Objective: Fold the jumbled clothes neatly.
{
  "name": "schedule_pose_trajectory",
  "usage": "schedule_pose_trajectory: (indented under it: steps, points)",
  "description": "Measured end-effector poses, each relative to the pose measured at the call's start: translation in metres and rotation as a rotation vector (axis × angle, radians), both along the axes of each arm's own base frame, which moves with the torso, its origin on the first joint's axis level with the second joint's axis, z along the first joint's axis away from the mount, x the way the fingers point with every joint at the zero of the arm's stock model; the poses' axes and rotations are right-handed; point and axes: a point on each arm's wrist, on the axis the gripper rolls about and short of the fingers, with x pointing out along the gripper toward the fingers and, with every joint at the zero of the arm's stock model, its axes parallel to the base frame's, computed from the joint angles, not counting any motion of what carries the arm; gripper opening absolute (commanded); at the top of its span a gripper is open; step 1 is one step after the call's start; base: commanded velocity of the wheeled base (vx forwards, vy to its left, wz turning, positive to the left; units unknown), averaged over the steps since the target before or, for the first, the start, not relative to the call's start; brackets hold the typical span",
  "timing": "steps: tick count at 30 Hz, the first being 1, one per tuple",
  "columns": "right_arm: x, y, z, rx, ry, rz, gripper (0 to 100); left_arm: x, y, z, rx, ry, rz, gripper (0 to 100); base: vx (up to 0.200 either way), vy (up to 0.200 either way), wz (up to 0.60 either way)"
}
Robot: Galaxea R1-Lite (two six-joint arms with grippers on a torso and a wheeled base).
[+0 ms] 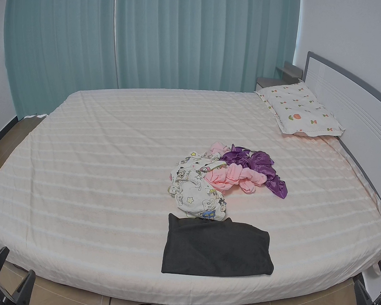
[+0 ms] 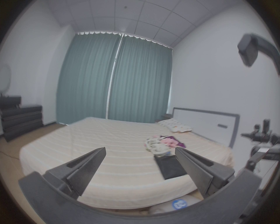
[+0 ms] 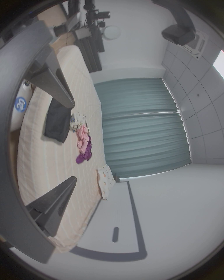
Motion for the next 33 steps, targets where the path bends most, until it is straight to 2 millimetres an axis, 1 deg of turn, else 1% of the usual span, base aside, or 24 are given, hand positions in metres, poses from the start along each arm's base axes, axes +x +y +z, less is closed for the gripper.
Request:
schedule_pose_trajectory:
  steps: [4, 7, 15, 28, 33]
  points:
    - [-0.002, -0.002, 0.001, -0.123, -0.047, -0.085, 100, -0.002, 0.002, -0.006, 0.094, -0.008, 0.093, 100, 0.0, 0.0, 0.0]
    - [-0.002, -0.002, 0.001, -0.156, -0.057, -0.107, 100, -0.003, 0.003, -0.009, 0.109, 0.002, 0.118, 100, 0.0, 0.0, 0.0]
    - [-0.003, -0.003, -0.009, -0.018, 0.037, -0.123, 100, -0.004, 0.003, -0.013, 0.088, 0.024, 0.133, 100, 0.0, 0.0, 0.0]
    - [-0.003, -0.002, -0.007, -0.013, 0.019, -0.118, 100, -0.004, 0.003, -0.013, 0.095, 0.021, 0.124, 100, 0.0, 0.0, 0.0]
    - [-0.003, -0.002, -0.007, -0.014, 0.018, -0.117, 100, -0.004, 0.004, -0.013, 0.091, 0.023, 0.153, 100, 0.0, 0.0, 0.0]
